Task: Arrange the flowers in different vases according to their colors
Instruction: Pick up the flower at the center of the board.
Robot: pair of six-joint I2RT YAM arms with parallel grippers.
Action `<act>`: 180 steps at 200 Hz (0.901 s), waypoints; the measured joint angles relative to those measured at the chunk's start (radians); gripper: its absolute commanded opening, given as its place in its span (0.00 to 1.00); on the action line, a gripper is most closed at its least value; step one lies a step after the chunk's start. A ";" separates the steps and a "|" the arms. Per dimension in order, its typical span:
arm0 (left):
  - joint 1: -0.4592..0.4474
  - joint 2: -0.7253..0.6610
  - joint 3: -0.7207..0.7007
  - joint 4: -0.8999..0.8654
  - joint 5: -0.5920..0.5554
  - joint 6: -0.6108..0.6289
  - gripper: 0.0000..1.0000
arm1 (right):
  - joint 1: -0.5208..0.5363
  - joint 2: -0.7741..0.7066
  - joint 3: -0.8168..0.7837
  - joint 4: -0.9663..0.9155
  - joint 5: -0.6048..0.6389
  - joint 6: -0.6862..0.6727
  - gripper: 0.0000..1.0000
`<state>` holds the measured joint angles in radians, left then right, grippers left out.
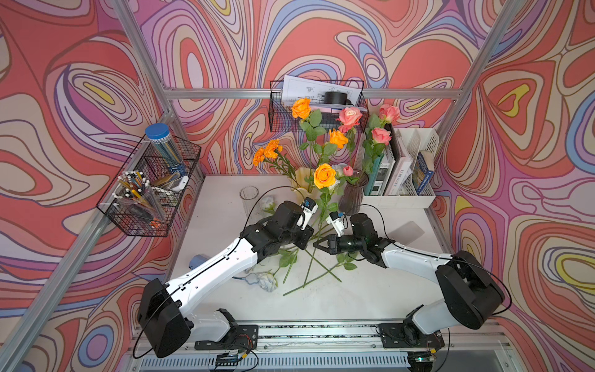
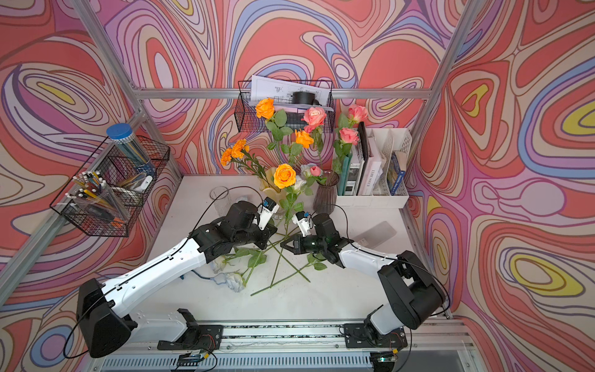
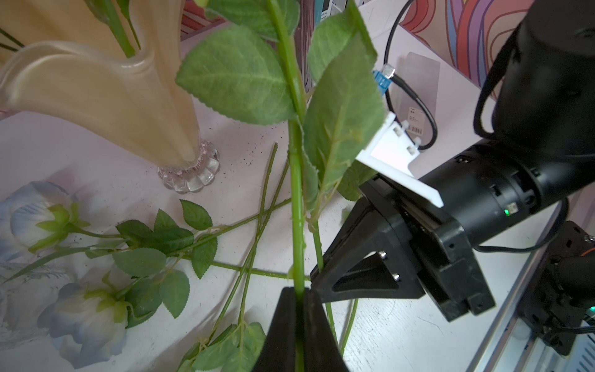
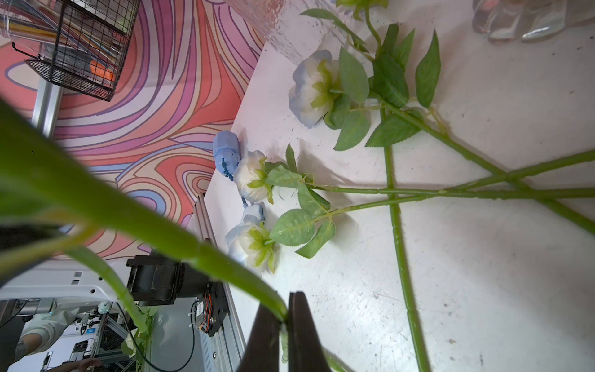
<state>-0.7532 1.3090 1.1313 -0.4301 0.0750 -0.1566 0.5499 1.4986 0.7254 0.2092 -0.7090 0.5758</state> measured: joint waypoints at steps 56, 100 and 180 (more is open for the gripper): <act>0.000 -0.100 -0.029 -0.021 0.037 -0.048 0.00 | 0.010 -0.159 -0.002 -0.120 -0.039 0.023 0.00; -0.001 -0.158 -0.053 -0.027 0.084 -0.084 0.00 | 0.017 -0.274 -0.017 -0.185 -0.064 0.048 0.00; -0.042 -0.209 -0.071 0.003 0.195 -0.111 0.00 | 0.028 -0.549 -0.042 -0.378 -0.051 0.053 0.00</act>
<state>-0.7956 1.1004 1.0603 -0.4267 0.2703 -0.2676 0.5777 0.9493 0.6830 -0.1692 -0.7605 0.6292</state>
